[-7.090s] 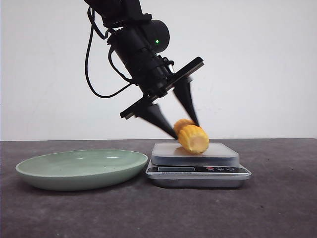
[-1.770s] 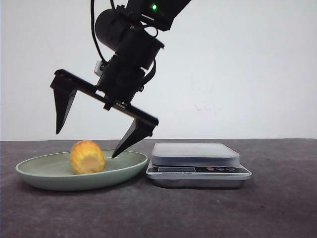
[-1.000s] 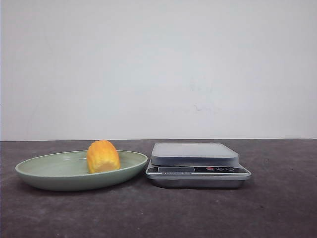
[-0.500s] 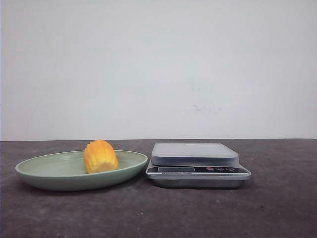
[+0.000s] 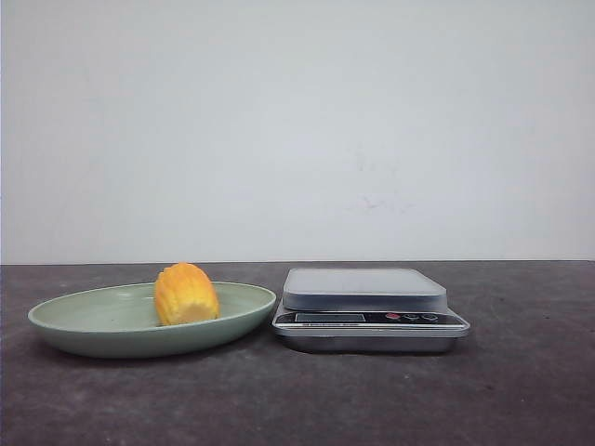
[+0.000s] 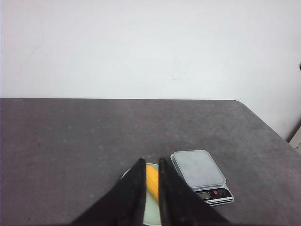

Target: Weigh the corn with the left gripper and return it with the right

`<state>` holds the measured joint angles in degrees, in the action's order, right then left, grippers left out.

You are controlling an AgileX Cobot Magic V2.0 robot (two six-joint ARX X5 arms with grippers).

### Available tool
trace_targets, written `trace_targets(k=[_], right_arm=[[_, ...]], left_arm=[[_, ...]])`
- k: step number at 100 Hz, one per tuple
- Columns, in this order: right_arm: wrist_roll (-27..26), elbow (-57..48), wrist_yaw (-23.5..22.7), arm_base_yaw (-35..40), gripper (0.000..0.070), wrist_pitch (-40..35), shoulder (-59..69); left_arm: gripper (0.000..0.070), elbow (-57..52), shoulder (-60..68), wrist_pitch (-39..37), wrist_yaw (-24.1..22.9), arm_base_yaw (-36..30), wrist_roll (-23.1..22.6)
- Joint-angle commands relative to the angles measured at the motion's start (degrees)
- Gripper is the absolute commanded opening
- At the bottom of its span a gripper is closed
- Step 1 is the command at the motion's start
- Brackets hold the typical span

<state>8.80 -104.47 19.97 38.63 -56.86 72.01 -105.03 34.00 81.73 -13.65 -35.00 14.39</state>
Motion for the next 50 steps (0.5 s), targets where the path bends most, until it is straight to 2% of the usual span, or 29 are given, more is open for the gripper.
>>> trace_targets(k=[1, 6, 12, 24, 36, 43, 50], right_arm=[[0.26, 2.49, 0.39, -1.7, 0.0011, -0.09, -2.91], [0.26, 7.43, -0.22, -3.34, 0.0011, 2.97, -6.47], [0.26, 15.56, -2.32, -5.68, 0.0011, 10.19, -11.85], [0.24, 36.59, -8.04, -11.52, 0.0011, 32.09, -24.24], [-0.79, 58.05, -10.73, -17.7, 0.0011, 51.25, -35.78], [-2.45, 68.59, -11.85, -20.74, 0.0011, 55.71, -41.72], [-4.7, 77.31, -13.4, -22.99, 0.0011, 55.63, -47.43]], left_arm=[[0.0003, -1.03, 0.07, 3.23, -0.28, -0.22, 0.04], [0.0003, -1.03, 0.04, 3.23, -0.28, -0.22, 0.04], [0.0003, -1.03, 0.07, 3.23, -0.26, -0.22, 0.04], [0.0003, -1.03, 0.07, 3.23, -0.26, -0.22, 0.04], [0.0003, -1.05, 0.04, 3.23, -0.28, -0.22, 0.04], [0.0003, -1.05, 0.04, 3.23, -0.26, -0.22, 0.04], [0.0003, -1.05, 0.04, 3.23, -0.26, -0.22, 0.04]])
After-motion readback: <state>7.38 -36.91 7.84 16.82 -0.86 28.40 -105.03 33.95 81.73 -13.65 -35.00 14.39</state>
